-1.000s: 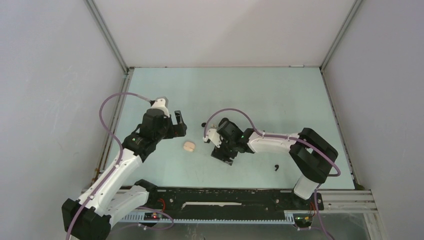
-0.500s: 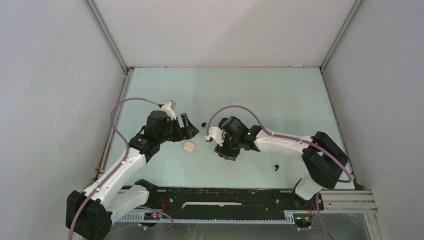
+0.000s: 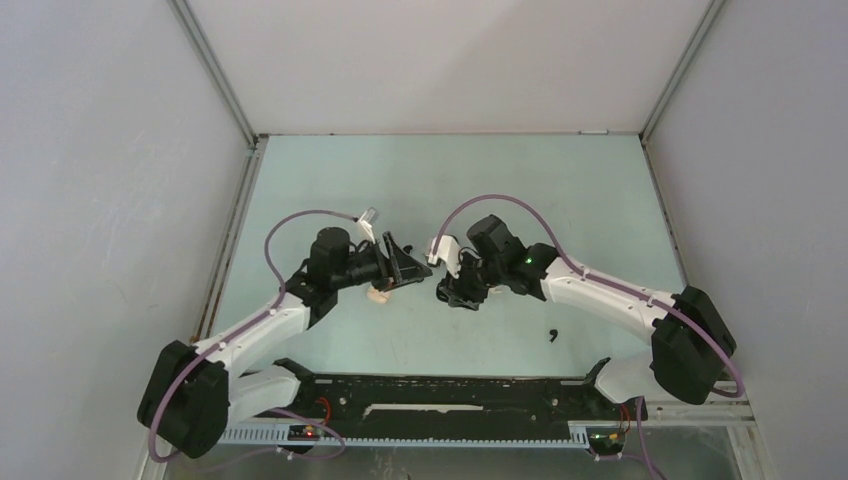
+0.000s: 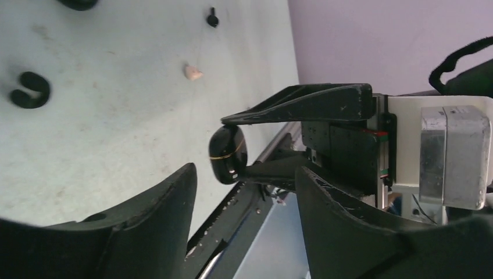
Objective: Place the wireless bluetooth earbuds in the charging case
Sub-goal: Pass from the right arm to the left
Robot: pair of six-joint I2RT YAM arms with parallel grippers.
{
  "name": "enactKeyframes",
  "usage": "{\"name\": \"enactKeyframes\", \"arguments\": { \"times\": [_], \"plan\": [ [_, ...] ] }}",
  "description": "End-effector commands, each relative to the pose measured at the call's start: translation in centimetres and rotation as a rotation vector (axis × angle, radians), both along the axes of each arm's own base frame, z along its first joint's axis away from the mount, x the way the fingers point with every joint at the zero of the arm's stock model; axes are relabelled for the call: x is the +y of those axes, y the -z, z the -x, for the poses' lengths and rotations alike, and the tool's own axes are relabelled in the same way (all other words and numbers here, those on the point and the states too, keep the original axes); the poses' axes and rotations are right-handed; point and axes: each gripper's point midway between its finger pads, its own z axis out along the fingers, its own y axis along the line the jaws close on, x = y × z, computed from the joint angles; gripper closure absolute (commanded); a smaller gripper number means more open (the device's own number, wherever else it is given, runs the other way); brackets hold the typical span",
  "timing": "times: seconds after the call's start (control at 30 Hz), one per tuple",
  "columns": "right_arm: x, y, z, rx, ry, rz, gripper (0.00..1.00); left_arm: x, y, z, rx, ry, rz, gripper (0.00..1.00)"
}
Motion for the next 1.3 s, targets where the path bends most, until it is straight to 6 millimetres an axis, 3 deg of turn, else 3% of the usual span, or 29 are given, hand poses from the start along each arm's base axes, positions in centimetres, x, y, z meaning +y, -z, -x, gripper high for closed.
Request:
{"name": "enactKeyframes", "arguments": {
  "times": [0.0,0.2,0.87,1.07,1.2,1.27],
  "plan": [
    [0.5,-1.0,0.2,-0.005,-0.039,-0.046,0.61,-2.2,-1.6,0.9,0.032,0.091,0.120,0.35],
    [0.3,-1.8,0.4,0.006,-0.049,-0.082,0.62,-3.9,0.2,1.7,0.097,0.141,0.089,0.42],
    [0.0,-2.3,0.8,0.008,-0.065,-0.114,0.62,-7.0,0.6,2.3,0.151,0.219,0.118,0.61],
    [-0.1,-2.3,0.8,0.008,-0.065,-0.113,0.59,-7.4,0.7,2.2,0.153,0.231,0.121,0.77],
    [-0.5,-2.5,0.5,0.056,-0.051,-0.147,0.41,-7.5,0.7,2.3,0.093,0.255,0.115,0.87],
    [-1.1,-3.1,0.6,0.105,-0.051,-0.181,0.09,-7.1,1.3,2.4,0.015,0.248,0.085,0.89]
  ]
}}
